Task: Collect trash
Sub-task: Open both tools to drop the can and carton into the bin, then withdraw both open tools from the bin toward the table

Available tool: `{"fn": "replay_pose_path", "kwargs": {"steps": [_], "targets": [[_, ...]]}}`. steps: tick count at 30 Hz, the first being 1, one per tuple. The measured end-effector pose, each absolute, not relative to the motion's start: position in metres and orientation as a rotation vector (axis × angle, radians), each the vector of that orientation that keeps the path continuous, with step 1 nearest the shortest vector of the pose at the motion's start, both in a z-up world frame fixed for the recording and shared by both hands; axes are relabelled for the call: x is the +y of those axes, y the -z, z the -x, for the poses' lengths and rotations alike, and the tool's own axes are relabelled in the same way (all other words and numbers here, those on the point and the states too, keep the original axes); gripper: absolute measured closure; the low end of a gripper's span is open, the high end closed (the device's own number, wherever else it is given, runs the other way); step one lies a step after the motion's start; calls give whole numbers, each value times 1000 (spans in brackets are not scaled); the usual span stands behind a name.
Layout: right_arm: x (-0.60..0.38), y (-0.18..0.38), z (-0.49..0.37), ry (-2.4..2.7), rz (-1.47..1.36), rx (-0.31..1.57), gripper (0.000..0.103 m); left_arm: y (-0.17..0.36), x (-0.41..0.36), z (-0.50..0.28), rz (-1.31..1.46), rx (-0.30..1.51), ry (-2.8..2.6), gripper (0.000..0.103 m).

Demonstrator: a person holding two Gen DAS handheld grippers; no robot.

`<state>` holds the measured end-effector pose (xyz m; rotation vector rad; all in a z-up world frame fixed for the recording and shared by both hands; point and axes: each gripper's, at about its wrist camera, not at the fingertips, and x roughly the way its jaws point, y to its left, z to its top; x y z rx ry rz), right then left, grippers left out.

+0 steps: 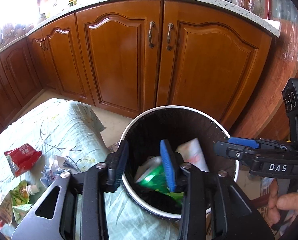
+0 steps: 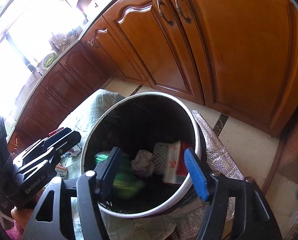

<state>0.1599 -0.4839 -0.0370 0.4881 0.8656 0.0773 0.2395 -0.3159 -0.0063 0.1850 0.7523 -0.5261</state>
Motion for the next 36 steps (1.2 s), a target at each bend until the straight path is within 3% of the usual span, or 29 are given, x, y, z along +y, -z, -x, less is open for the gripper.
{"fn": "replay_pose_path", "kwargs": {"steps": [8,28,36], "targets": [[-473,32,-133,-78,-529,765,11,3,-278,-219,-98,748,488,53],[-348,33,-86,-325,-418,606,7,16,-124,-134,26,734,269,44],[-282,21,-94,-448,-216,699,0,19,-70,-114,63,726,186,43]]}}
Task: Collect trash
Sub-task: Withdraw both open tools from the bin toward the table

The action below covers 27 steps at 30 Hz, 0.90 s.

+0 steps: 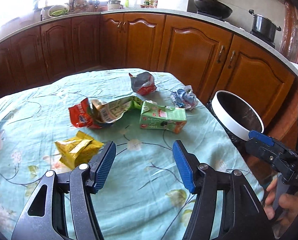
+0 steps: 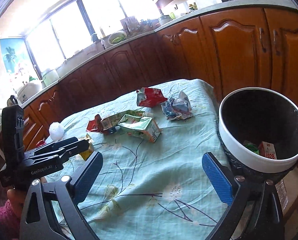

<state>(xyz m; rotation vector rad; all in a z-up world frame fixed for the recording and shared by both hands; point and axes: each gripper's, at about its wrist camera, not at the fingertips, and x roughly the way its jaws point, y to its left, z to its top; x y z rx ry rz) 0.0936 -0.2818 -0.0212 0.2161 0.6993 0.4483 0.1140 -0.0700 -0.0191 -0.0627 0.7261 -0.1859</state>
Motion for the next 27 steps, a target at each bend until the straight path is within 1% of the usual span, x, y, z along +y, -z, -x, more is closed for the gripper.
{"fn": "replay_pose_path", "kwargs": {"steps": [4,11,20,22,23,27], "targets": [[-265,25,-107,-492,-214,770,0,20,-46,-107,82,723,152,43],[-244,24,-123,-545,-156,795,0,22,-10,-100,103,724,106,42],[-211,25,-155,-574,41,797,0,31,23,-107,114,762,88,39],[-203,25,-164,-582,92,786,0,33,27,-112,114,771,97,39],[-200,25,-168,-587,117,784,0,34,27,-116,107,783,110,36],[-186,32,-184,-605,195,803,2,41,26,-130,65,814,123,36]]}}
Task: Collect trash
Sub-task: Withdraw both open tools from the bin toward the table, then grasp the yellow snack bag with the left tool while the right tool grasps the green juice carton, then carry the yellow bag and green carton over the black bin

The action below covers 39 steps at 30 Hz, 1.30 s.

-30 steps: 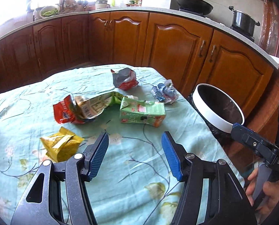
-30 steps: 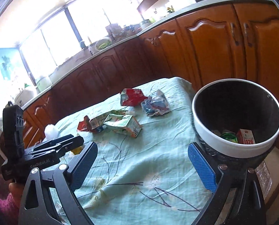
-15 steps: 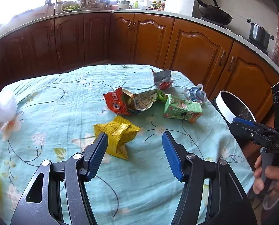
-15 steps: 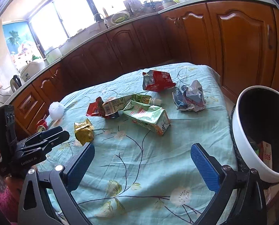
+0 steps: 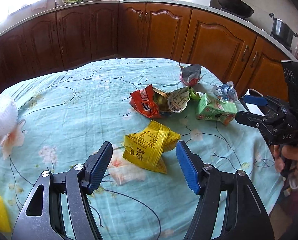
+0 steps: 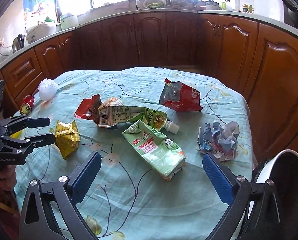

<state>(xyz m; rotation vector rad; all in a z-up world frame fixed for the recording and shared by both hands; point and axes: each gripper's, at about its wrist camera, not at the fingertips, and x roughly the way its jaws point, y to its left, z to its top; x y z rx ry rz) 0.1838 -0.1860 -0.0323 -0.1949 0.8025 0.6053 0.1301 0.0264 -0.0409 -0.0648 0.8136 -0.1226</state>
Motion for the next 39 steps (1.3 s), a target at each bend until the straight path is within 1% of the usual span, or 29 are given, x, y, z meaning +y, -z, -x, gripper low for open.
{"fn": "replay_pose_path", "kwargs": {"steps": [2,4,6,7,8,9,10,11,16,28,39], "targets": [[-179,38,-189,-612,228,811,6,44,25,-137,52,830,139,36],[-175,44,-195,-613,244,829,13,48,23,-144,35,852,150,36],[-173,50,-202,-613,244,854,26,53,21,-149,16,865,146,36],[-173,54,-204,-613,239,866,30,55,21,-150,13,870,153,36],[-173,56,-206,-609,234,876,37,58,19,-152,12,878,160,37],[-173,59,-207,-603,230,884,48,59,19,-152,10,879,163,44],[-174,61,-208,-603,221,895,56,60,18,-152,5,882,169,51],[-176,63,-208,-606,202,907,61,61,16,-152,-1,888,177,56],[-192,58,-195,-601,93,902,62,55,7,-142,-38,851,195,60],[-254,42,-140,-503,-182,845,62,29,-21,-131,48,802,284,60],[-311,32,-105,-388,-267,802,62,23,-81,-131,37,800,403,60]]}}
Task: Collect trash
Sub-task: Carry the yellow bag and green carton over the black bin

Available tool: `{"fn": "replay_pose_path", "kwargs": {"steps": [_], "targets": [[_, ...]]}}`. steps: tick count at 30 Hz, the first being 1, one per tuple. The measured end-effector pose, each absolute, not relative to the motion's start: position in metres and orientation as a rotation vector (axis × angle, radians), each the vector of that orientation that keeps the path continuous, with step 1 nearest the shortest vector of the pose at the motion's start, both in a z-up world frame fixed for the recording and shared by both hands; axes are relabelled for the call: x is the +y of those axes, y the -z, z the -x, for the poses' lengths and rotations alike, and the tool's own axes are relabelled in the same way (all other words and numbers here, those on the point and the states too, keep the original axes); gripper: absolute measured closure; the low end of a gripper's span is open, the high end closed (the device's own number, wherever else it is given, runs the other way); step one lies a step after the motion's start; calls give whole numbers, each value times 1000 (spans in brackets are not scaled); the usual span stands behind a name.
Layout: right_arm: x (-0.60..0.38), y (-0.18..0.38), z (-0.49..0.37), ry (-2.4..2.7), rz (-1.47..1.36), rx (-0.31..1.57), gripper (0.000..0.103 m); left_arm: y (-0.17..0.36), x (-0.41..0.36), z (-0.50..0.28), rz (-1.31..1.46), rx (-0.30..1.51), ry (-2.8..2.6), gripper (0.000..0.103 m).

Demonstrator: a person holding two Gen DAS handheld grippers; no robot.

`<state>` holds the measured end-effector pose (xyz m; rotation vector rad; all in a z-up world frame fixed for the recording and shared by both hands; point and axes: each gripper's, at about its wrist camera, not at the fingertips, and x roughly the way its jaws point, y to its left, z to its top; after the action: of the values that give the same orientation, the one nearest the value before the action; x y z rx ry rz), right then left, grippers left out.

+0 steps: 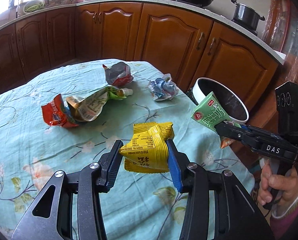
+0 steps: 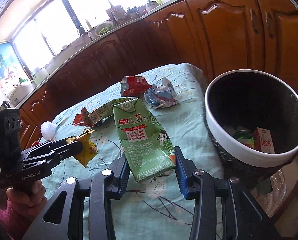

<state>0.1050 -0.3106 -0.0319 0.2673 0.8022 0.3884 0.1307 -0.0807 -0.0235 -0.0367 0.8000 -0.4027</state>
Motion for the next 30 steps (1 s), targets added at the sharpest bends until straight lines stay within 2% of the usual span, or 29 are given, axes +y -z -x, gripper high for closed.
{"fn": "replay_pose_path", "kwargs": {"steps": [30], "targets": [[-437,19,-115,-115,-349,745,62,-4,-213,-170,-29,785,603,60]]}}
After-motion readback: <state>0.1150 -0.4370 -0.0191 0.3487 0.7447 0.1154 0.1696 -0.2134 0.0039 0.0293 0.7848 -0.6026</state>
